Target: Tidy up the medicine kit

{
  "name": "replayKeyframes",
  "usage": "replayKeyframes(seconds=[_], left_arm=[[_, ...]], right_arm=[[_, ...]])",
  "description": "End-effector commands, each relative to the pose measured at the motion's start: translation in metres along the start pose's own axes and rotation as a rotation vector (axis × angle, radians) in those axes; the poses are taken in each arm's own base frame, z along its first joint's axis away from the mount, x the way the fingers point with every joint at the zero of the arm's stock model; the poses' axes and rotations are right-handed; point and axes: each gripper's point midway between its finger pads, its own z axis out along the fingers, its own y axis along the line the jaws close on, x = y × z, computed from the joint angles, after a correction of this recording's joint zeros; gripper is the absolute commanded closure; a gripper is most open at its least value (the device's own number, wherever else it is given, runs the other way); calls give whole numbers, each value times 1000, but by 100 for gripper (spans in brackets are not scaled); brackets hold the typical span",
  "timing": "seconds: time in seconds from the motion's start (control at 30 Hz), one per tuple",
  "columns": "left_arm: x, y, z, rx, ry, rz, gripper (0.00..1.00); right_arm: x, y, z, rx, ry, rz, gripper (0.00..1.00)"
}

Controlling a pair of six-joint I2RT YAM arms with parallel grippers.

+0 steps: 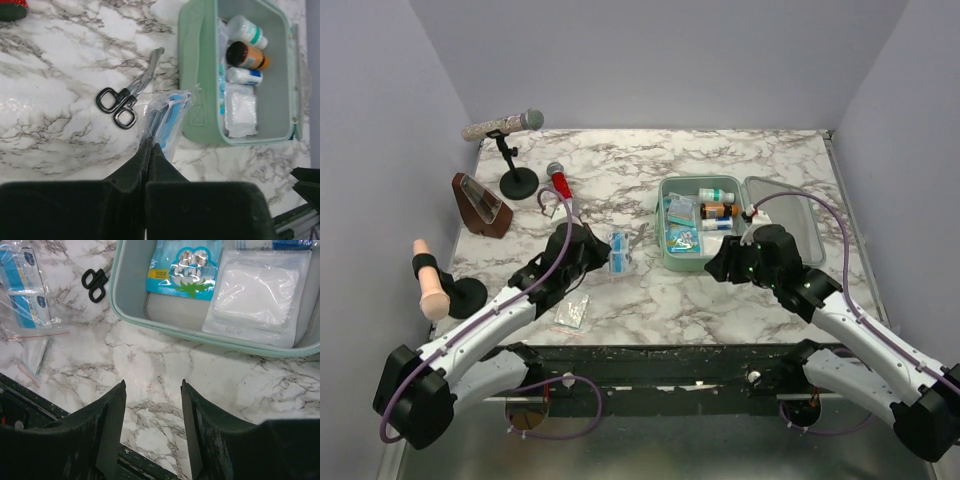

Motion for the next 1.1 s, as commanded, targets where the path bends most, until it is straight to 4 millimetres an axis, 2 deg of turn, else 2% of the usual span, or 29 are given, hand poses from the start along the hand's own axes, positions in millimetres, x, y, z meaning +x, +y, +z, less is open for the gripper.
replayKeyframes(seconds=[0.0,0.17,0.33,0.4,0.5,0.6,0.67,0.8,1.07], left_arm=[[-20,-34,-17,110,-7,14,100],[-40,-77,-7,199,-7,-2,100],[-62,-127,12,288,-3,16,100],[-65,-148,21,319,5,30,100],[-61,-175,41,342,33,57,100],[-44,-189,69,335,76,72,100],[-36,-192,86,324,93,76,100],[-19,-176,121,224,127,100,100],[7,-154,157,148,166,115,100]], right_arm=[[-21,14,-9,-35,-42,-27,44],[-40,14,-23,-11,-100,-46,44],[-46,8,-35,24,-129,-47,44],[-45,6,-37,32,-136,-48,44],[-44,3,-37,42,-145,-45,44],[-41,2,-36,47,-136,-43,43],[-39,1,-35,50,-132,-40,43],[-36,-1,-37,49,-132,-40,44],[-27,-7,-31,69,-105,-45,43]])
